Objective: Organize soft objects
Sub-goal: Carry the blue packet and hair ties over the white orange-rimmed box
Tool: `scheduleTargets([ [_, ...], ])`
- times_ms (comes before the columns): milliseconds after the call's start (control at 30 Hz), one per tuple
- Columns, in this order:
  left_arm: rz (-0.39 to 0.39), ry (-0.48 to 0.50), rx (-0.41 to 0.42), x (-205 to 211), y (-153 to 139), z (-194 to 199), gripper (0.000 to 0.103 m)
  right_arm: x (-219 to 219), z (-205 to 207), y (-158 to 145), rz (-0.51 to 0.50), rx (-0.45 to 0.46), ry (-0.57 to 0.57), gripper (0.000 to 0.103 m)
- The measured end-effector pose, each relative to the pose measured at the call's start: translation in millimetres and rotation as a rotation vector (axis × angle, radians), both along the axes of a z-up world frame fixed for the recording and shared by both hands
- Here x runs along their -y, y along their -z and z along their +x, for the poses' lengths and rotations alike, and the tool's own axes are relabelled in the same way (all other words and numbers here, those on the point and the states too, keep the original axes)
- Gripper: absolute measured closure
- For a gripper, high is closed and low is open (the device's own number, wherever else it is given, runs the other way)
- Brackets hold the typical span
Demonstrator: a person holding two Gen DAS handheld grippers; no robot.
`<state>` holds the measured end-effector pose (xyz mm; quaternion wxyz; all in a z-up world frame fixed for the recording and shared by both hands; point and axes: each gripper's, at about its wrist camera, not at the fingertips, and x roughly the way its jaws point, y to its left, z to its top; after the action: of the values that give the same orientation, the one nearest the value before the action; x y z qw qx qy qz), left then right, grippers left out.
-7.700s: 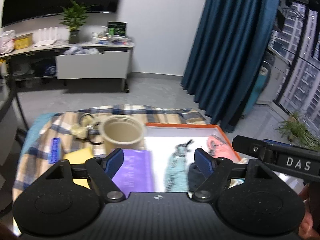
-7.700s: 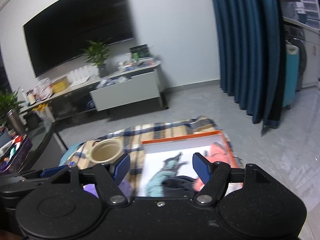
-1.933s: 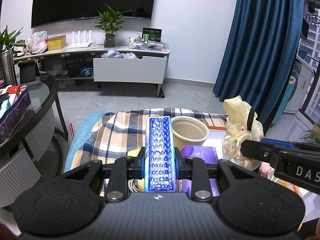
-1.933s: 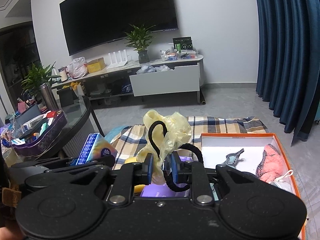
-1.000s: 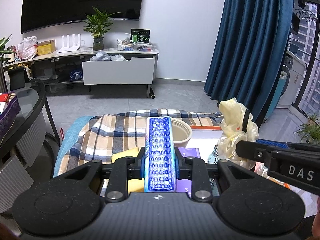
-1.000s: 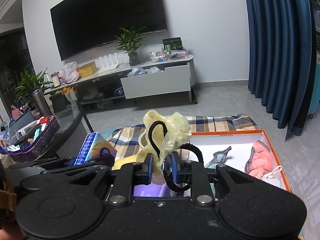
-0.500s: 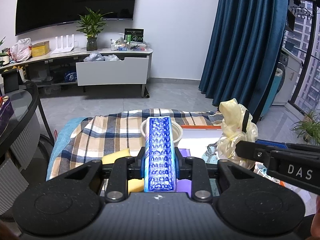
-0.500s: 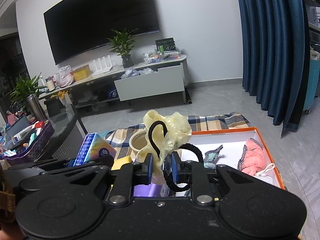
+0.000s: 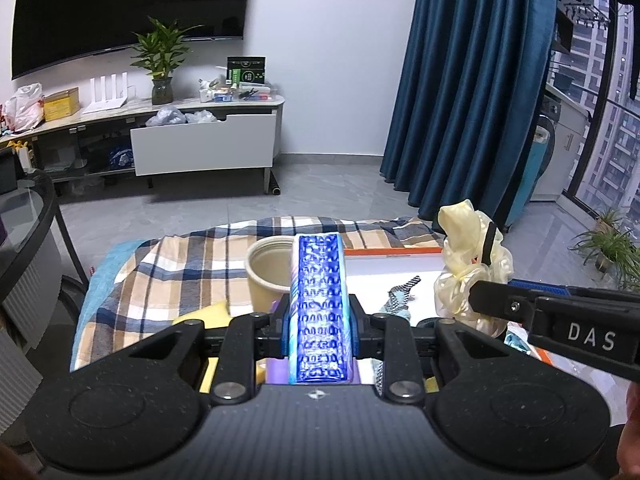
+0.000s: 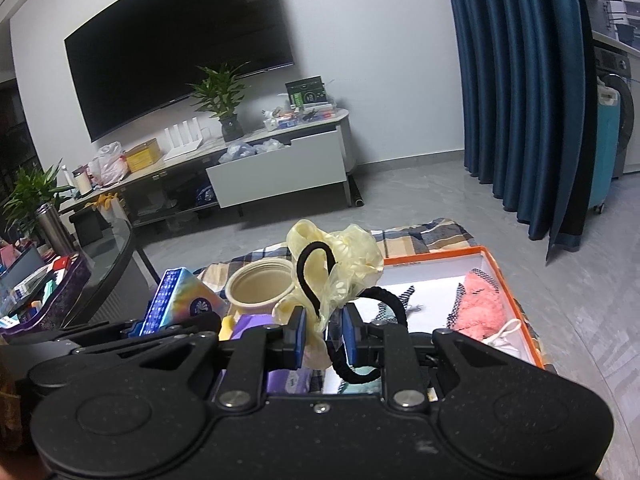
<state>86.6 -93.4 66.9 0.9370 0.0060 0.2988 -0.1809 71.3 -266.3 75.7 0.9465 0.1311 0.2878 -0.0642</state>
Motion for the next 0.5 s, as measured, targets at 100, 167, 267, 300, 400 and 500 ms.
scheduleTargets([
  [100, 0.002, 0.015, 0.002, 4, -1, 1, 0.075, 5, -1, 1, 0.004, 0.0, 0.014, 0.078],
  [167, 0.002, 0.025, 0.001, 7, -1, 3, 0.075, 10, -2, 1, 0.006, 0.0, 0.024, 0.078],
  [267, 0.006, 0.04, -0.001, 11, 2, 4, 0.075, 17, -3, 2, 0.011, -0.001, 0.043, 0.078],
  [300, 0.005, 0.046, -0.004, 13, 3, 5, 0.075, 20, -3, 2, 0.012, -0.002, 0.049, 0.078],
  [400, 0.004, 0.061, -0.01, 20, 5, 7, 0.075, 30, -4, 4, 0.015, -0.003, 0.073, 0.078],
  [500, 0.004, 0.08, -0.014, 27, 5, 10, 0.075, 42, -5, 5, 0.022, -0.005, 0.1, 0.078],
])
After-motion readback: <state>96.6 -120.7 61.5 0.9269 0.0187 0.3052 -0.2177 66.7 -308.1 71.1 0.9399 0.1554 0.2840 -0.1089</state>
